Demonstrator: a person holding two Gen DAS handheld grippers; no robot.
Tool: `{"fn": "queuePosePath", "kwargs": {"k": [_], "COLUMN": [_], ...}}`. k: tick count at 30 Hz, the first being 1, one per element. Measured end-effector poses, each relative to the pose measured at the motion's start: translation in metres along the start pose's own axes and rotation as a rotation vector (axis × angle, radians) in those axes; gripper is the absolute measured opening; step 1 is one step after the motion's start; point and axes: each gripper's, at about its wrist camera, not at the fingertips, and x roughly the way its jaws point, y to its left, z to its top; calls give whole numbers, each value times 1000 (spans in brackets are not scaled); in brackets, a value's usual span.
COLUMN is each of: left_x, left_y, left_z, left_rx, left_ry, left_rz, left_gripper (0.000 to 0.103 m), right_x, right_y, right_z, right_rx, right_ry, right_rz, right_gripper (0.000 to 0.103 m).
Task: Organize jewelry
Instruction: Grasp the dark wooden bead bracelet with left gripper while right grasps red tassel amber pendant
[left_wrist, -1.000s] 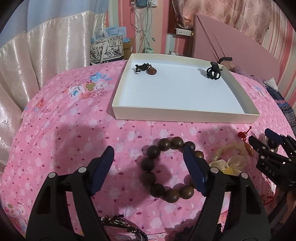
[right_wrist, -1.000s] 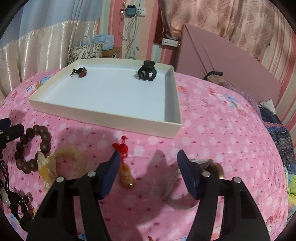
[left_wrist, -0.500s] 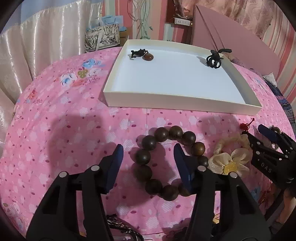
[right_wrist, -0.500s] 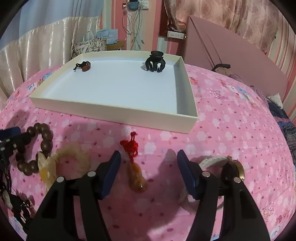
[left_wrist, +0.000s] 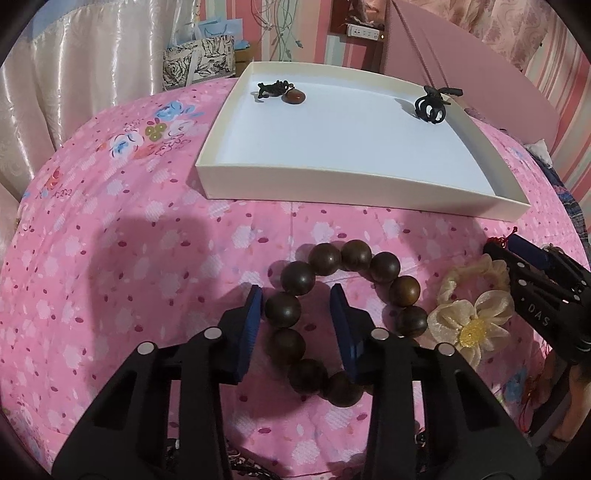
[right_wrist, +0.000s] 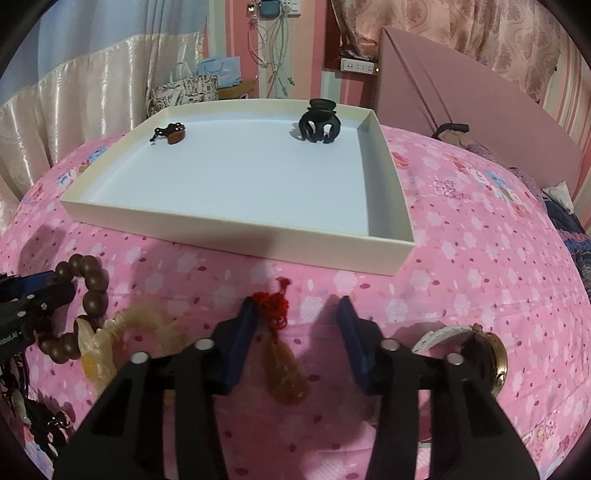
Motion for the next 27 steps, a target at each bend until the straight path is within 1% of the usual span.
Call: {"fn": "queuePosePath", "kwargs": {"k": [1,2,8,13,24,25,27], "left_x": [0,0,0,2,3,3,3], "left_y": [0,0,0,-6,-5,-5,-5], "left_z": [0,0,-1,-2,0,0,-1], "left_rx": [0,-2,8,48,51,55,59], "left_ry": [0,1,4,4,-6,-9,-15], "left_rz": [1,-1,7,32,24,26,33], "left_gripper": [36,36,36,36,36,36,31], "right_x": [-1,-1,-2,-3,-3,-3,-3], "right_y": [1,1,-5,-7,-9,-8,-8], "right_z": [0,-1,-2,-3,-4,-4,-4], "right_rx": [-4,-6,23,37,42,43,43], "right_ry": [-2,-4,-6,-8,-12,-12,-12], "right_rz": [2,1,16,23,25,25,26], "right_gripper": [32,29,18,16,14,14,14]}}
